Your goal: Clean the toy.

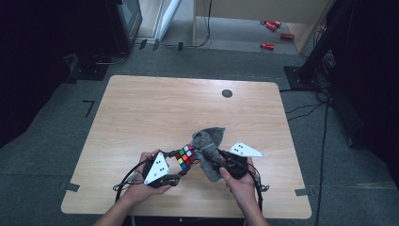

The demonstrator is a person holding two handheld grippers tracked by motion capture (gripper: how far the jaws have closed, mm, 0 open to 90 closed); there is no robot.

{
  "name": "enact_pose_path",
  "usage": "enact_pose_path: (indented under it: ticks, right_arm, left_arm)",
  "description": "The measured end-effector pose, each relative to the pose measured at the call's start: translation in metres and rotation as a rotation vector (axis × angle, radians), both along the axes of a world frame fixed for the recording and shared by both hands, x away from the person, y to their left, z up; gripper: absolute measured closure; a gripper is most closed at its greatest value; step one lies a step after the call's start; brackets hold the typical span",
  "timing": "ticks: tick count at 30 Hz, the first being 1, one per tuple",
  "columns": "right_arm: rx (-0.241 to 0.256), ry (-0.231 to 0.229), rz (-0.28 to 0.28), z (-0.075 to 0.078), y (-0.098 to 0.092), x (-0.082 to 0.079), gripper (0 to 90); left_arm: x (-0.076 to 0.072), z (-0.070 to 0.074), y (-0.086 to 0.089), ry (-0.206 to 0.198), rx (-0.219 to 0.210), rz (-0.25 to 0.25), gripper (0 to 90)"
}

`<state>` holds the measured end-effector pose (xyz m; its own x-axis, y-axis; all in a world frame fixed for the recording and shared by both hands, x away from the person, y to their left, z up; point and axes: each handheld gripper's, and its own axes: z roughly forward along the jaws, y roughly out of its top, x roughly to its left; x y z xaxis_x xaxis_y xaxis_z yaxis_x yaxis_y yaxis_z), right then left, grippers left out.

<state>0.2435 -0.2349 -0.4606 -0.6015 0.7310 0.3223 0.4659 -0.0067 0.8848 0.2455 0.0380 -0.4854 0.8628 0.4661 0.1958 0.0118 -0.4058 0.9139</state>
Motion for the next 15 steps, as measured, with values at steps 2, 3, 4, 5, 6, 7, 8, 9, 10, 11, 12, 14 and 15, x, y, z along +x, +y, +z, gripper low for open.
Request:
enact_pose_path:
  ticks: [2, 3, 4, 5, 6, 7, 8, 9, 10, 11, 12, 14, 15]
  right_arm:
    - [0.022, -0.033, 0.022, 0.006, 0.003, -0.004, 61.8]
    - [0.029, -0.054, 0.036, 0.009, 0.005, -0.007, 61.9]
    - [0.022, -0.074, 0.044, 0.013, 0.008, -0.009, 61.9]
    - [-0.001, -0.089, 0.040, 0.015, 0.010, -0.011, 61.8]
    - [-0.016, -0.097, 0.036, 0.016, 0.011, -0.011, 61.8]
    - [-0.010, -0.084, 0.034, 0.015, 0.010, -0.010, 61.9]
    - [-0.005, -0.067, 0.032, 0.013, 0.009, -0.008, 62.0]
    - [0.003, -0.033, 0.022, 0.008, 0.006, -0.005, 62.1]
    - [0.002, -0.012, 0.018, 0.005, 0.005, -0.004, 62.1]
    - [-0.010, 0.011, 0.011, 0.002, 0.003, -0.001, 62.1]
    - [-0.026, 0.025, 0.002, 0.000, 0.002, 0.000, 62.1]
    - [-0.033, 0.026, -0.006, 0.000, 0.001, 0.000, 62.0]
    - [-0.027, 0.011, -0.007, 0.002, 0.001, -0.001, 61.9]
  left_arm:
    - [-0.001, -0.001, -0.001, -0.001, 0.010, -0.004, 34.8]
    - [-0.001, -0.001, -0.002, -0.002, 0.010, -0.004, 34.8]
    - [-0.002, 0.000, -0.002, -0.003, 0.009, -0.007, 34.8]
    - [-0.002, 0.001, -0.001, -0.003, 0.004, -0.009, 34.9]
    - [-0.002, 0.002, -0.001, -0.007, -0.004, -0.010, 34.8]
    - [-0.003, 0.003, 0.000, -0.012, -0.008, -0.012, 34.8]
    - [-0.003, 0.005, 0.002, -0.014, -0.019, -0.015, 34.9]
    - [-0.004, 0.005, 0.002, -0.016, -0.027, -0.017, 34.8]
    - [-0.004, 0.006, 0.003, -0.017, -0.038, -0.022, 34.8]
    - [-0.005, 0.007, 0.004, -0.020, -0.049, -0.025, 34.9]
    - [-0.004, 0.008, 0.004, -0.022, -0.052, -0.027, 34.9]
    - [-0.004, 0.007, 0.004, -0.018, -0.051, -0.031, 34.8]
    - [-0.003, 0.006, 0.003, -0.014, -0.044, -0.032, 34.8]
